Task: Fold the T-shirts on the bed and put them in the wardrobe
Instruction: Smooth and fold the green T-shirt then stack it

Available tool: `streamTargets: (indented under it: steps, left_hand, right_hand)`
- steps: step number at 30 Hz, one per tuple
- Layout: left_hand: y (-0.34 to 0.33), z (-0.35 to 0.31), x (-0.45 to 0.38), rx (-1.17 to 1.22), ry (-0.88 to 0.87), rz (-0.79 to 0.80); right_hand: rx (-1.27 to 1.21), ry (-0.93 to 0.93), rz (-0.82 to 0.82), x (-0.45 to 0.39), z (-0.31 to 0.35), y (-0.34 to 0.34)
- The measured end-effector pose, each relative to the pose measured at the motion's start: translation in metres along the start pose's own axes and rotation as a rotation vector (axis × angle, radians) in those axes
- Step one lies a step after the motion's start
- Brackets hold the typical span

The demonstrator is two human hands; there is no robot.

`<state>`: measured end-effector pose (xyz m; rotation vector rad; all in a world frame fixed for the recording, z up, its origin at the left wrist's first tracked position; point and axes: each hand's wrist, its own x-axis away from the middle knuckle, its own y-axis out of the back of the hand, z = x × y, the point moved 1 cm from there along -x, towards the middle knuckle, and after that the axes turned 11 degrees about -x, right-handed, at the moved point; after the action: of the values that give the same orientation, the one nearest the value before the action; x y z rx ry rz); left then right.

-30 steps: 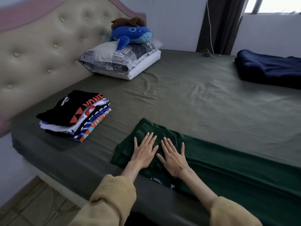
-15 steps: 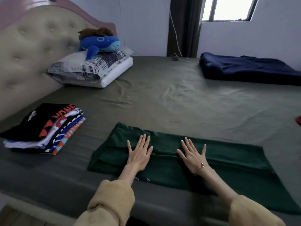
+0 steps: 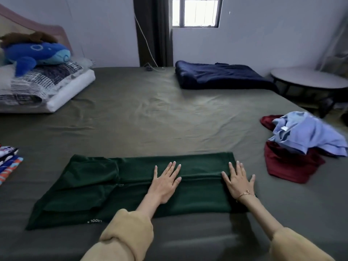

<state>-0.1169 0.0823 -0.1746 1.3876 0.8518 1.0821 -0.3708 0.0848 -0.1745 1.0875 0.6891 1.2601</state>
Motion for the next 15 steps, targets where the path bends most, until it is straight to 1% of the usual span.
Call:
streamTargets:
  steps: [3,5,8,10,11,13,15]
  left_hand:
    - [0.000,-0.015,-0.009,-0.006,-0.041,-0.008]
    - [-0.001,-0.021,-0.014,-0.008,-0.053,-0.013]
    - [-0.001,-0.025,-0.015,-0.008,-0.064,-0.012]
    - [0.002,-0.024,-0.011,0.014,-0.082,-0.028]
    - [0.003,-0.022,-0.008,0.031,-0.091,-0.052]
    - [0.008,-0.011,-0.002,0.039,-0.092,-0.149]
    - [0.011,0.008,0.007,0.024,-0.075,-0.243]
  right_hand:
    - [-0.034,-0.077,-0.195,-0.001,-0.005,0.009]
    - [-0.037,-0.132,-0.262,-0.001,-0.001,0.015]
    - [-0.105,-0.207,-0.198,-0.001,0.005,0.018]
    - [-0.209,-0.217,-0.133,-0.005,0.008,0.020]
    - [-0.293,-0.223,-0.094,-0.008,0.008,0.020]
    - [-0.468,-0.236,-0.033,-0.014,0.014,0.022]
    - [-0.580,-0.249,-0.013,-0.017,0.025,0.024]
